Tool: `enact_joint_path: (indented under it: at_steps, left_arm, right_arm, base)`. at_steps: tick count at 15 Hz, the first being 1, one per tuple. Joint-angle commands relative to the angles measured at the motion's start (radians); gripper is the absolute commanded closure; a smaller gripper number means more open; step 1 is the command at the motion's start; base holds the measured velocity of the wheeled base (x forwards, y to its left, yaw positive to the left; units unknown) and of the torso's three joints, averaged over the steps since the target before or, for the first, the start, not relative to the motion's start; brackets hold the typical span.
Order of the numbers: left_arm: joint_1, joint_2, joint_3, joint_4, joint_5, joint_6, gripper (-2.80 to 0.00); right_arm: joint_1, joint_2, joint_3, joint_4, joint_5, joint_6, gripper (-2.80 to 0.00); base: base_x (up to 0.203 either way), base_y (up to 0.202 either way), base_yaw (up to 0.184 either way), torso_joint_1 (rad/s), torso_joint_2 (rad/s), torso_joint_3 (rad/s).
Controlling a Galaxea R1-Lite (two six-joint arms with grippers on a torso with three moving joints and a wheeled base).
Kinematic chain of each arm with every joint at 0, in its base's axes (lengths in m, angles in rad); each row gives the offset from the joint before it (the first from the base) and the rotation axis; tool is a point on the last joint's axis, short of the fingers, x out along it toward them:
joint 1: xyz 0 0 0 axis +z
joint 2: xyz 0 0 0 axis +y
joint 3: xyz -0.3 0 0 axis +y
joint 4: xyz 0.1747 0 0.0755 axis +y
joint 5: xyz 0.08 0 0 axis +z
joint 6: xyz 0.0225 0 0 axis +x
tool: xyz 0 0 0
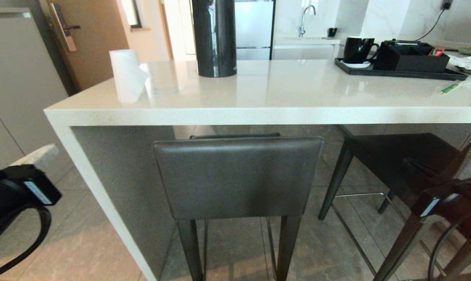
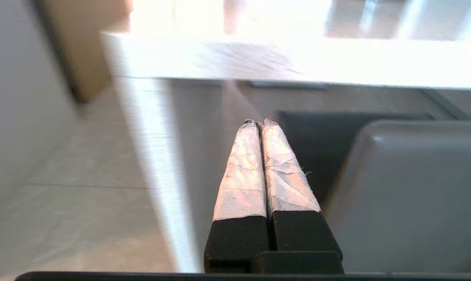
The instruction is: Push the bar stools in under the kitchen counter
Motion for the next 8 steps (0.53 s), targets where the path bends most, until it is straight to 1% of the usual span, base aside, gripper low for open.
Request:
enact_joint_path:
  at_steps: [1, 2, 4, 6, 8]
  left_arm:
    - [0.040, -0.245, -0.005, 0.127, 0.001, 0.003, 0.00]
    - [0.054, -0.330, -0.019, 0.228, -0.002, 0.004, 0.00]
    - [0.103, -0.493, -0.085, 0.471, -0.013, 0.001, 0.00]
    - [0.175, -0.598, -0.164, 0.588, -0.049, -0.008, 0.00]
    - [0.193, -0.649, -0.251, 0.702, -0.081, -0.009, 0.00]
  right_arm:
    - [-0.011, -0.222, 0.016, 0.063, -0.005, -0.013, 0.00]
    - [-0.014, -0.307, 0.004, 0.139, -0.009, -0.022, 0.00]
    - [-0.018, -0.511, -0.058, 0.389, -0.025, -0.033, 0.00]
    - [-0.022, -0.709, -0.159, 0.717, -0.065, -0.037, 0.00]
    - [-0.052, -0.879, -0.266, 1.024, -0.103, -0.037, 0.00]
  base:
    - [0.000, 0.000, 0.000, 0.000, 0.00, 0.000]
    - [0.000, 0.000, 0.000, 0.000, 0.00, 0.000]
    - [0.000, 0.000, 0.000, 0.000, 0.00, 0.000]
    - [0.000, 0.000, 0.000, 0.000, 0.00, 0.000]
    - [0.000, 0.000, 0.000, 0.000, 0.00, 0.000]
